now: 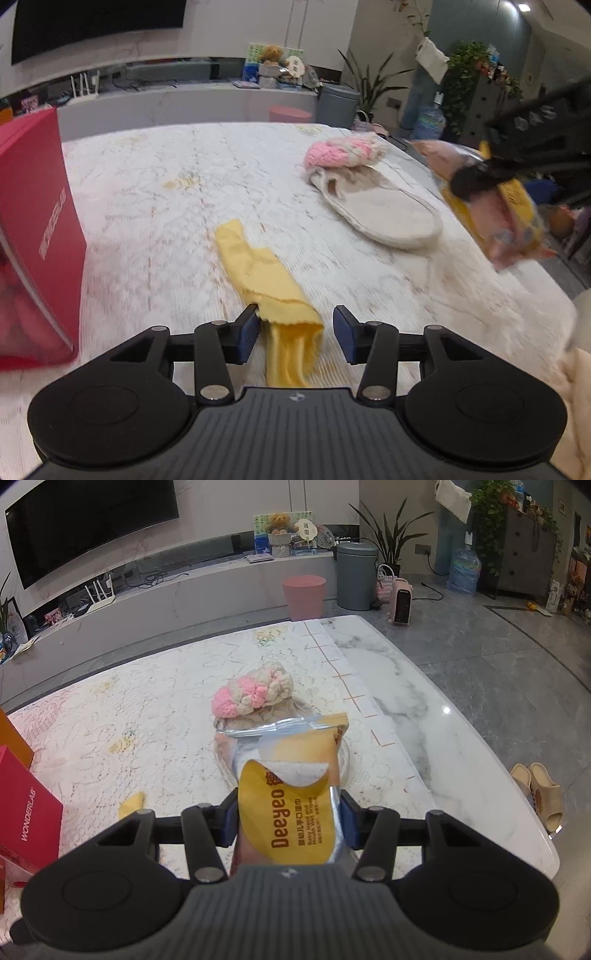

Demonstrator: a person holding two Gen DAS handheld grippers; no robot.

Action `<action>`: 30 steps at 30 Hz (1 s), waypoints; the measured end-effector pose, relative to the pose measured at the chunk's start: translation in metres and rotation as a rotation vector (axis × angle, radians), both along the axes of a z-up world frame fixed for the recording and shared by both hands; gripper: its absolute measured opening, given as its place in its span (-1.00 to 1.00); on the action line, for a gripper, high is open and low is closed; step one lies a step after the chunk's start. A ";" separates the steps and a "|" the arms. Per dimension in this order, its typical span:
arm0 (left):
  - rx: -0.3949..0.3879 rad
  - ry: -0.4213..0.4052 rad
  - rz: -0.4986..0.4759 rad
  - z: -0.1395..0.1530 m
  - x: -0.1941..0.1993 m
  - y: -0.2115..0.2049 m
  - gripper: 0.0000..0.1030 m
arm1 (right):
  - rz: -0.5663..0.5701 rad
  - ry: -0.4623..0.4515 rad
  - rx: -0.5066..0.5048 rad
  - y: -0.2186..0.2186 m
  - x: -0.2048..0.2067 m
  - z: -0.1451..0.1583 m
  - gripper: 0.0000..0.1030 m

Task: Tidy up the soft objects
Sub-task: 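Grasp the yellow cloth with the left tool while the right tool holds the snack bag, then carry the yellow cloth and snack bag over the orange box with both tools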

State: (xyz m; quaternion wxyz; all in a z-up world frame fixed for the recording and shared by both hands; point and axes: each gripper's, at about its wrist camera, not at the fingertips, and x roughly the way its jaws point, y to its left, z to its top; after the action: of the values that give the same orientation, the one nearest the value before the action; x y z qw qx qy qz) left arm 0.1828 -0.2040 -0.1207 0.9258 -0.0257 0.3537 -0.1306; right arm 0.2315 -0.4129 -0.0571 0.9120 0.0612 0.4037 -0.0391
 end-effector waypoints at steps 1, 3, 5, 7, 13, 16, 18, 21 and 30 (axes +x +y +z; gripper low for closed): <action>0.004 -0.006 0.003 -0.001 0.003 -0.001 0.05 | 0.001 0.002 -0.002 0.000 0.000 0.000 0.02; -0.006 -0.016 0.002 -0.003 0.007 -0.001 0.07 | 0.003 0.002 -0.004 0.002 0.001 -0.001 0.02; -0.026 -0.022 0.010 -0.004 0.009 0.001 0.04 | 0.009 0.003 -0.007 0.003 0.002 -0.002 0.02; -0.014 -0.027 0.015 -0.004 0.009 0.002 -0.17 | 0.013 0.005 -0.011 0.005 0.002 -0.003 0.02; 0.040 -0.082 0.017 -0.008 0.004 0.005 -0.86 | 0.021 0.009 -0.022 0.007 0.002 -0.003 0.02; 0.089 -0.104 -0.033 -0.004 -0.001 0.006 -0.94 | 0.027 0.014 -0.039 0.010 0.003 -0.004 0.02; 0.110 -0.119 -0.063 0.001 -0.006 0.010 -0.94 | 0.032 0.025 -0.053 0.013 0.003 -0.006 0.02; 0.117 -0.114 -0.127 0.013 -0.011 0.021 -0.94 | 0.043 0.033 -0.072 0.017 0.004 -0.009 0.02; 0.166 -0.106 -0.289 0.051 -0.034 0.046 -0.94 | 0.024 0.019 -0.051 0.027 0.009 -0.009 0.01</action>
State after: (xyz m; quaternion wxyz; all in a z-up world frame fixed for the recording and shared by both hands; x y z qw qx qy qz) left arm 0.1484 -0.1585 -0.0696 0.9137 0.1090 0.3142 -0.2336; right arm 0.2406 -0.3855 -0.0657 0.9098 0.0325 0.4119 -0.0390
